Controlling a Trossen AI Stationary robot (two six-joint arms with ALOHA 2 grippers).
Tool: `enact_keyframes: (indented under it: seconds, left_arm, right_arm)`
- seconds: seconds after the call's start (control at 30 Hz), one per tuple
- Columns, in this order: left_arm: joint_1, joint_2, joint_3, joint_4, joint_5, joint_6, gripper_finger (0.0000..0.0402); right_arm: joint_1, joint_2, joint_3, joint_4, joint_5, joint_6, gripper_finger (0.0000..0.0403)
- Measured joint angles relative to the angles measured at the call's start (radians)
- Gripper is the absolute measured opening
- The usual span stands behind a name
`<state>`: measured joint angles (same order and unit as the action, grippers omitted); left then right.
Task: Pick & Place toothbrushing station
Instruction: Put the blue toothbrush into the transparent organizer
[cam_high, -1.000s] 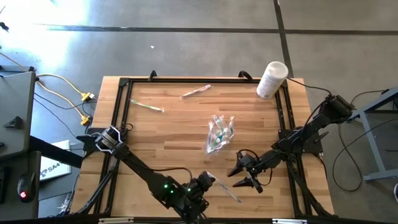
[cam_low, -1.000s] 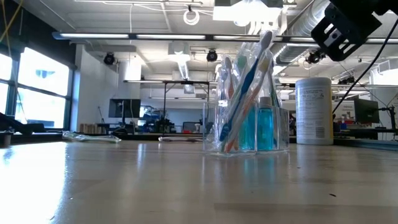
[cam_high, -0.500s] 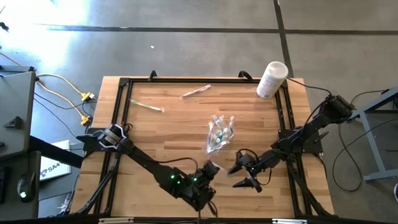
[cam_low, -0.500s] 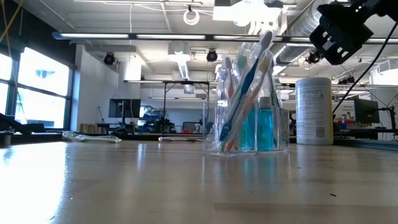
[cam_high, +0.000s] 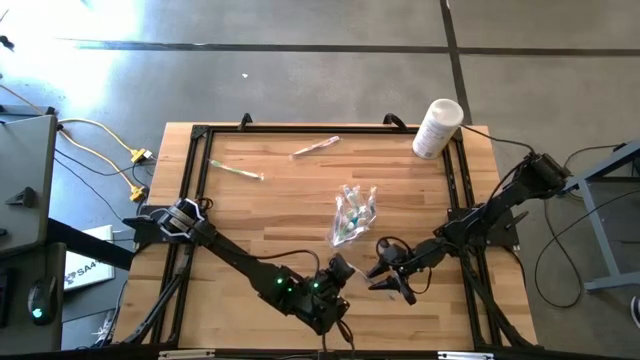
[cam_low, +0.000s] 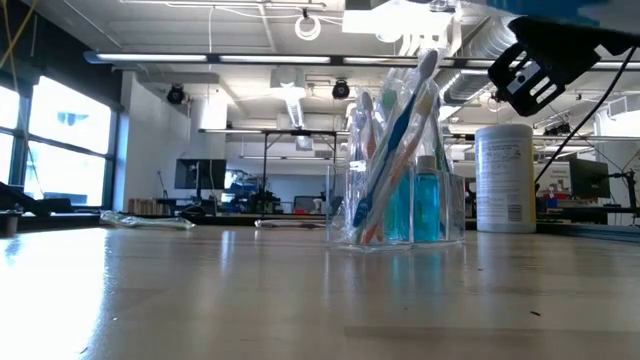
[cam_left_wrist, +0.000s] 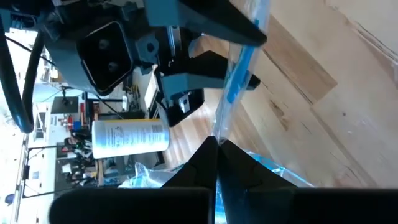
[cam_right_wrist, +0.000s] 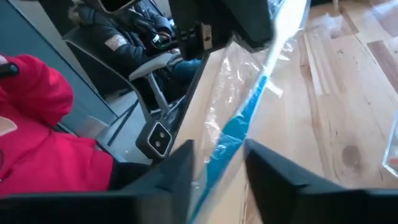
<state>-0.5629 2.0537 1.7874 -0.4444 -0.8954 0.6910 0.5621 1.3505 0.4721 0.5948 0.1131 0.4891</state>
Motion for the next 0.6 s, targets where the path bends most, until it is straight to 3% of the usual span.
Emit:
enact_keyframes:
  seconds: [0.17,0.6]
  left_arm:
    - [-0.002,-0.002,0.001,0.005,0.025,-0.042,0.0]
    - [0.0,-0.002,0.001,0.039,0.088,-0.1,0.0007]
  right_arm:
    - [-0.003,0.002,0.0,-0.018,0.02,-0.03,0.0028]
    - [0.001,0.001,0.0,-0.043,0.019,-0.041,0.0028]
